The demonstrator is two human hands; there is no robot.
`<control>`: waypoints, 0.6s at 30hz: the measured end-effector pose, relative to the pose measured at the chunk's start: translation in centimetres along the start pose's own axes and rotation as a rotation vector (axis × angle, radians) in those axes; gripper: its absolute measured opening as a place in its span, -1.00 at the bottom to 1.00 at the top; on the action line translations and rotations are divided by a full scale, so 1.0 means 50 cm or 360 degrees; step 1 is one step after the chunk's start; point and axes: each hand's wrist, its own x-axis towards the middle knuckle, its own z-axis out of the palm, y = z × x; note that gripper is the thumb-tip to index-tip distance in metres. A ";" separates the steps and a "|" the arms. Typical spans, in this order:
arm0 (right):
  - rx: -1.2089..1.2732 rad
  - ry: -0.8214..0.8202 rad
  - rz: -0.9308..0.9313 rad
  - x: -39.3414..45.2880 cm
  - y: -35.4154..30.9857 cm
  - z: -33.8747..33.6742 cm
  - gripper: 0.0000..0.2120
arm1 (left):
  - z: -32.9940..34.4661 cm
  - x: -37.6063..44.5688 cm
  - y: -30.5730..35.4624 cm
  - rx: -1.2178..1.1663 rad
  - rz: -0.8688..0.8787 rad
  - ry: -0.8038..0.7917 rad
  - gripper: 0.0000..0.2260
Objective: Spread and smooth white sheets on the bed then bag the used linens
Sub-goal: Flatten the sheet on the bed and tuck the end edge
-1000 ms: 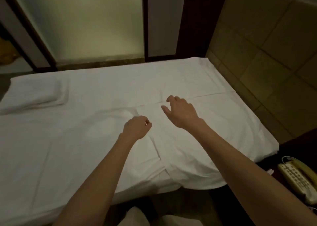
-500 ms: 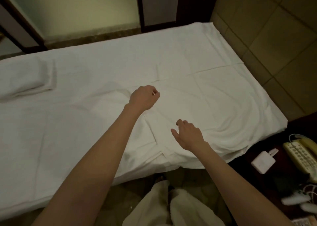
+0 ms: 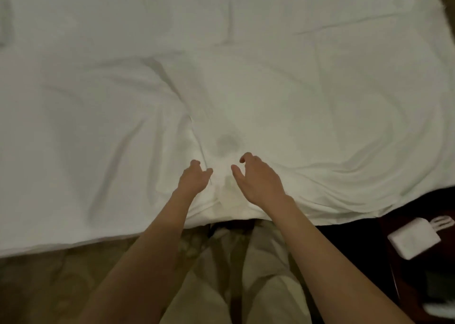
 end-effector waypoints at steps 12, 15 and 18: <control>0.0918 -0.0718 0.0433 0.032 0.152 0.165 -0.67 | 0.153 0.021 0.031 -0.1134 0.0138 0.0261 -0.78; 0.1844 -0.0859 0.0844 0.037 0.155 0.146 -0.63 | 0.163 -0.001 0.091 -0.1218 0.0200 0.0192 -0.83; 0.2447 -0.0758 0.0902 0.047 0.168 0.111 -0.48 | 0.163 -0.003 0.163 -0.1240 0.0260 0.0081 -0.83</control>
